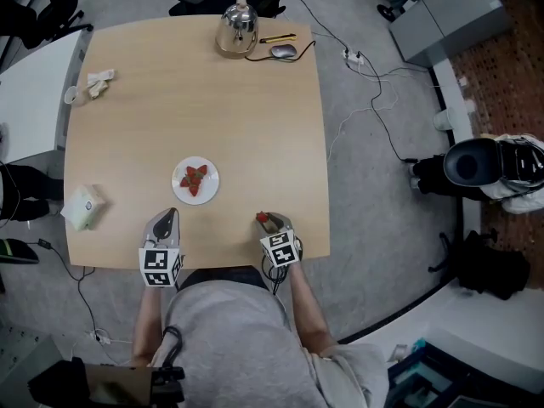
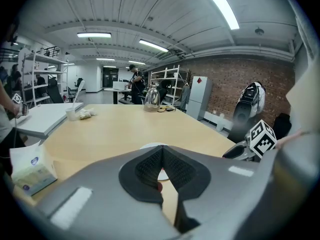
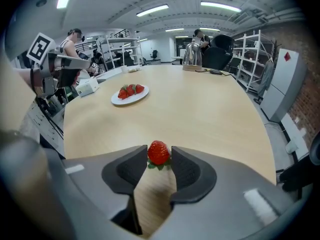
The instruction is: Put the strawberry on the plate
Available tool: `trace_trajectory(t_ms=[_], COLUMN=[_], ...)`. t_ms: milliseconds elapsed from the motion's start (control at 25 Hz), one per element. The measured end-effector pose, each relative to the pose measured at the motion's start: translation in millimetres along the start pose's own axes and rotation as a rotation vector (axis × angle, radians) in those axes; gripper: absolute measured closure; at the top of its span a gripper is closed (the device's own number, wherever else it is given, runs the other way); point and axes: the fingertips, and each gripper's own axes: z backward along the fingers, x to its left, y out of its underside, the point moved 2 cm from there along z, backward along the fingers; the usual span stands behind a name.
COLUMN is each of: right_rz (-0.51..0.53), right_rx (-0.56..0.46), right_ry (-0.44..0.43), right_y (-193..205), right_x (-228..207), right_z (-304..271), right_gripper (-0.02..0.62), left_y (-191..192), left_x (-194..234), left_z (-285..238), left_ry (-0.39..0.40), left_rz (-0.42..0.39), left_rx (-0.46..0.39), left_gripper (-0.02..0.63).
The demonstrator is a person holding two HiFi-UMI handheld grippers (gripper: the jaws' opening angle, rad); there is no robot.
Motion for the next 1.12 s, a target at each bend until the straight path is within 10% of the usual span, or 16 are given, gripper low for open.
trace_trajectory(t_ms=[1120], right_rz=[0.090], right_rx=[-0.208], right_ry=[-0.090], right_y=[-103], right_x=[37], right_z=[-3], right_gripper=[0.443], left_y=[4], left_x=[31], left_z=[35], left_ry=[-0.135], left_rz=[0.072], left_rx=[-0.044], left_gripper=[0.586])
